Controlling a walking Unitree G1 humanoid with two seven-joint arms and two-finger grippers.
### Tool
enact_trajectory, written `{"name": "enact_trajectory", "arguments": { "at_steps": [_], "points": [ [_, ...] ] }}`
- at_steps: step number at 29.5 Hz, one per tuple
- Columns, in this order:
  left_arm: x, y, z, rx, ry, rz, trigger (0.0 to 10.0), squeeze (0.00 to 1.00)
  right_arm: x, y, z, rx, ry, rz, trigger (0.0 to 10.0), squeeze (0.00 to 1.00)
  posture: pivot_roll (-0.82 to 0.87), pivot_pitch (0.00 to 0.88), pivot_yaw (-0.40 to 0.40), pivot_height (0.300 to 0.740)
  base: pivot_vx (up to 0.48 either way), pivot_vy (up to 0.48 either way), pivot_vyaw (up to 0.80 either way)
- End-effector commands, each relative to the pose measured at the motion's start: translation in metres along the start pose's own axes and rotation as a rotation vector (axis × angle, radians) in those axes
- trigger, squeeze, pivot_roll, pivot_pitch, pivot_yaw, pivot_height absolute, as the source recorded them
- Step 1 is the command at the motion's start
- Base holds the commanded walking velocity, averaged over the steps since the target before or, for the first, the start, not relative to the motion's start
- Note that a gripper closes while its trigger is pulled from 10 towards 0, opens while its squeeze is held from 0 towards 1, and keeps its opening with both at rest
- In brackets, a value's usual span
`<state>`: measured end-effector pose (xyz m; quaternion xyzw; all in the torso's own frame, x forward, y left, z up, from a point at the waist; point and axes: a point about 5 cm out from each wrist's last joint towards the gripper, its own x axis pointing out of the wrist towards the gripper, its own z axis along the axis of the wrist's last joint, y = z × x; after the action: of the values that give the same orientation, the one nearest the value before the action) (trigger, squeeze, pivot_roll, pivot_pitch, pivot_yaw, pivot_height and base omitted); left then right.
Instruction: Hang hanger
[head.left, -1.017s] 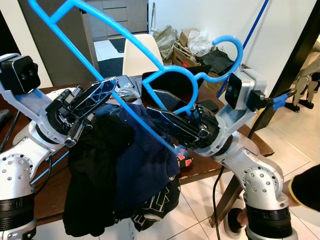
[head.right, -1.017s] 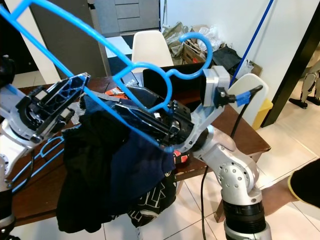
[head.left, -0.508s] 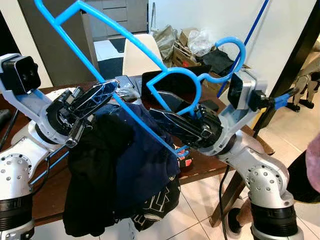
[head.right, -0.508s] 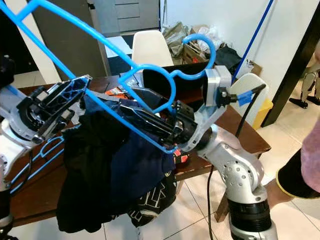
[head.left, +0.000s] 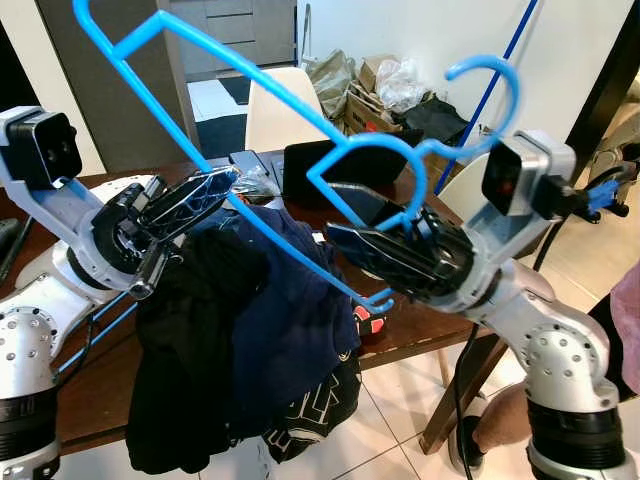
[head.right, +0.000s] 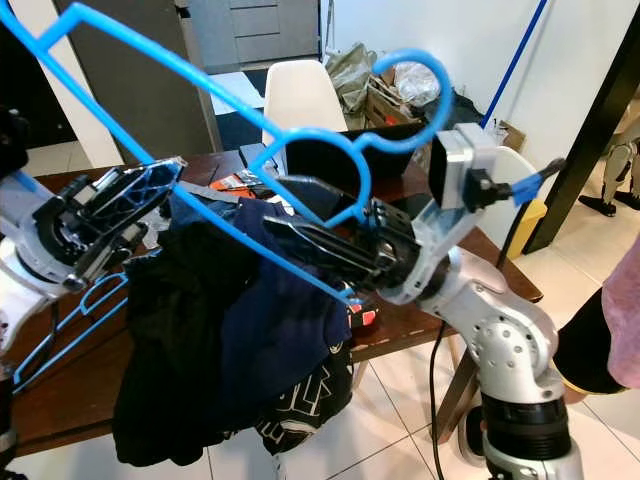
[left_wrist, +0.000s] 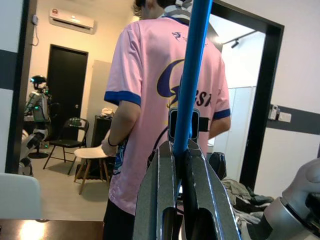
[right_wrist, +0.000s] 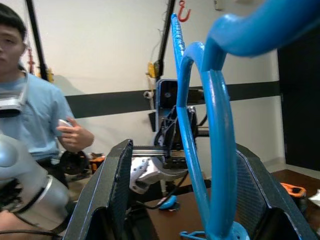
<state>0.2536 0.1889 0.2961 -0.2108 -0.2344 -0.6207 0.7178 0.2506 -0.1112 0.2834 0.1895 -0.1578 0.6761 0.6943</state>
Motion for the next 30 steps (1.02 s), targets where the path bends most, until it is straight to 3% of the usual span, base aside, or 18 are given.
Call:
{"name": "enact_trajectory", "arguments": {
  "at_steps": [1, 2, 3, 5, 6, 10, 11, 12, 13, 25, 26, 27, 30],
  "points": [
    [-0.009, 0.000, 0.012, 0.049, -0.022, 0.031, 0.0, 0.00, -0.010, -0.001, 0.002, -0.002, 0.008, -0.040, 10.0, 0.99, 0.01, 0.000, 0.020, 0.740, 0.000, 0.000, 0.00],
    [-0.009, 0.000, 0.012, 0.049, -0.021, 0.030, 0.0, 0.00, -0.009, -0.001, -0.003, 0.009, 0.020, -0.057, 10.0, 0.18, 0.01, 0.000, 0.020, 0.740, 0.000, 0.000, 0.00],
    [-0.008, 0.000, 0.012, 0.049, -0.021, 0.027, 0.0, 0.00, -0.008, -0.002, -0.007, 0.021, 0.030, -0.070, 10.0, 0.00, 0.01, 0.000, 0.020, 0.740, 0.000, 0.000, 0.00],
    [-0.008, 0.000, 0.012, 0.047, -0.020, 0.024, 0.0, 0.00, -0.007, -0.003, -0.011, 0.036, 0.036, -0.084, 10.0, 0.00, 0.01, 0.000, 0.020, 0.740, 0.000, 0.000, 0.00],
    [-0.007, 0.000, 0.011, 0.043, -0.018, 0.017, 0.0, 0.00, -0.006, -0.004, -0.014, 0.061, 0.027, -0.097, 0.0, 0.00, 0.01, 0.000, 0.020, 0.740, 0.000, 0.000, 0.00],
    [-0.003, 0.000, 0.008, 0.036, -0.014, 0.005, 0.0, 0.00, -0.003, -0.005, -0.018, 0.100, 0.004, -0.103, 0.0, 0.00, 0.01, 0.000, 0.020, 0.740, 0.000, 0.000, 0.00],
    [-0.002, -0.001, 0.007, 0.035, -0.014, 0.000, 0.0, 0.00, -0.001, -0.006, -0.019, 0.112, -0.002, -0.112, 4.7, 0.00, 0.01, 0.000, 0.021, 0.740, 0.000, 0.000, 0.00],
    [-0.002, -0.001, 0.007, 0.034, -0.014, -0.003, 0.0, 0.00, 0.000, -0.006, -0.019, 0.121, -0.006, -0.119, 4.7, 0.00, 0.01, 0.000, 0.021, 0.740, 0.000, 0.000, 0.00],
    [0.000, -0.001, 0.006, 0.034, -0.013, -0.006, 0.0, 0.00, 0.002, -0.005, -0.021, 0.136, -0.009, -0.122, 10.0, 0.00, 0.01, 0.000, 0.020, 0.740, 0.000, 0.000, 0.00],
    [0.003, 0.001, 0.007, 0.057, -0.004, 0.004, 0.0, 0.00, 0.002, -0.001, -0.025, 0.148, -0.009, -0.103, 10.0, 0.00, 0.01, 0.000, 0.016, 0.740, 0.000, 0.000, 0.00],
    [0.003, 0.001, 0.008, 0.070, -0.001, 0.014, 0.0, 0.00, 0.000, 0.000, -0.022, 0.150, -0.023, -0.090, 10.0, 0.90, 0.01, 0.000, 0.016, 0.740, 0.000, 0.000, 0.00],
    [0.002, 0.002, 0.009, 0.085, 0.002, 0.028, 0.0, 0.00, -0.002, 0.002, -0.018, 0.160, -0.044, -0.074, 10.0, 1.00, 0.01, 0.000, 0.013, 0.740, 0.000, 0.000, 0.00],
    [0.002, 0.004, 0.011, 0.105, 0.005, 0.042, 0.0, 0.00, -0.002, 0.005, -0.016, 0.194, -0.063, -0.050, 10.0, 1.00, 0.00, 0.000, 0.013, 0.740, 0.000, 0.000, 0.00]
  ]
}}
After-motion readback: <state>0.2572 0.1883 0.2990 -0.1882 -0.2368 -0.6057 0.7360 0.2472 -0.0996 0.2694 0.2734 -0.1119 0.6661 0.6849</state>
